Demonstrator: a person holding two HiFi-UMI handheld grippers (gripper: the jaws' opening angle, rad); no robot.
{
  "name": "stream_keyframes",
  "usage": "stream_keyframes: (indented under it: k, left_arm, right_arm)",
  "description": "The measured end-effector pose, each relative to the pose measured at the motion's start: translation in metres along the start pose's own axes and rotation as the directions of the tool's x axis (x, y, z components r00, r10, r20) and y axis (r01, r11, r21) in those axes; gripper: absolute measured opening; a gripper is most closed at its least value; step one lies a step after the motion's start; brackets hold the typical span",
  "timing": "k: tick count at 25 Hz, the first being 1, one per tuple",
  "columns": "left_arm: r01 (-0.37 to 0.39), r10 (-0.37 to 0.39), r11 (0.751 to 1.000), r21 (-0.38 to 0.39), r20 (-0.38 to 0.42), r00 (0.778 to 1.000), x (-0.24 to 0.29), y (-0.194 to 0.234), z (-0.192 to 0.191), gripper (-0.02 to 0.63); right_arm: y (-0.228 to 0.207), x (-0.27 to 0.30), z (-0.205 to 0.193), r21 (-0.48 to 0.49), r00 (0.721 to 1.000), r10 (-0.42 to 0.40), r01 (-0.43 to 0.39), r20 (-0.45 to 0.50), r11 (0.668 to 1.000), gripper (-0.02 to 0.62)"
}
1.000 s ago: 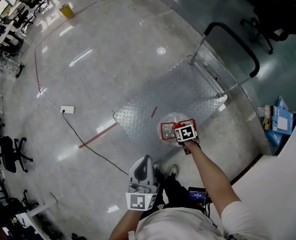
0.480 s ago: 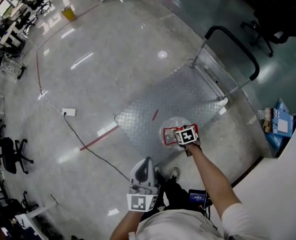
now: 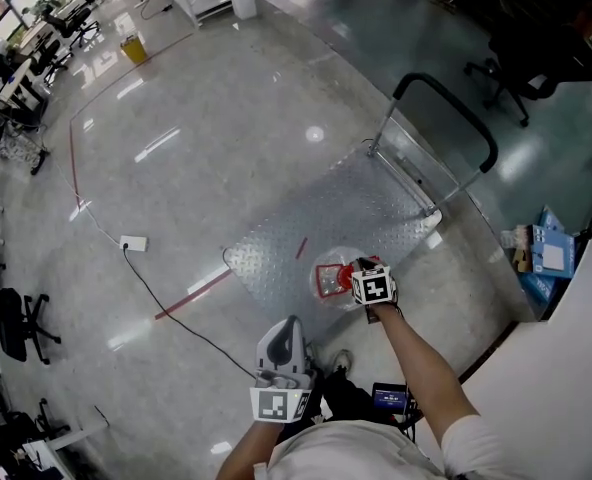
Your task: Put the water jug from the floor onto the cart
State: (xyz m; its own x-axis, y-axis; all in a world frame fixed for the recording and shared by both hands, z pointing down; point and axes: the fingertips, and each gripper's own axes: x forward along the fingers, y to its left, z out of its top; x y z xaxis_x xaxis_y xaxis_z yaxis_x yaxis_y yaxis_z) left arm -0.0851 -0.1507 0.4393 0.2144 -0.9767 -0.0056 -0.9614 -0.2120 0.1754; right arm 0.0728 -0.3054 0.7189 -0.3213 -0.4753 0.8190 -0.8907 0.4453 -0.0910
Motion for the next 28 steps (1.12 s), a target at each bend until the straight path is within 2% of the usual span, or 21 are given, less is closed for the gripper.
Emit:
stream_keyframes:
  k: [5,11,13,18,20,24,28]
  left_arm:
    - [0.033,-0.033,0.999,0.005,0.033,0.999,-0.003,-0.015,0.018,0.003]
    - [0.059,-0.059,0.998,-0.006,0.047,0.997,-0.009,-0.033,0.032,0.003]
    - [0.062,-0.062,0.998,-0.001,0.052,0.997,-0.011,-0.036,0.035,0.003]
    - [0.081,-0.084,0.996,0.038,0.088,0.993,-0.02,-0.046,0.056,0.003]
    - [0.082,-0.086,0.996,0.042,0.092,0.992,-0.024,-0.048,0.059,0.003]
    - [0.093,-0.097,0.994,0.051,0.101,0.99,-0.032,-0.057,0.062,0.003]
    - [0.106,-0.11,0.993,0.048,0.089,0.99,-0.032,-0.064,0.057,0.003]
  right_arm:
    - [0.004,-0.069,0.036,0.0,0.979,-0.017,0.018,0.204,1.0,0.012]
    - [0.012,-0.174,0.055,0.04,0.903,-0.035,0.019,0.428,0.999,0.012]
    - [0.014,-0.207,0.057,0.05,0.863,-0.055,0.034,0.503,0.998,0.011]
    - [0.033,-0.296,0.055,-0.009,0.71,-0.093,0.138,0.698,0.99,0.011]
    - [0.047,-0.319,0.045,-0.021,0.678,-0.083,0.143,0.731,0.989,0.011]
    - [0.067,-0.347,0.022,-0.017,0.646,-0.059,0.111,0.761,0.994,0.011]
    - [0.075,-0.344,0.003,-0.013,0.658,-0.041,0.077,0.752,0.997,0.011]
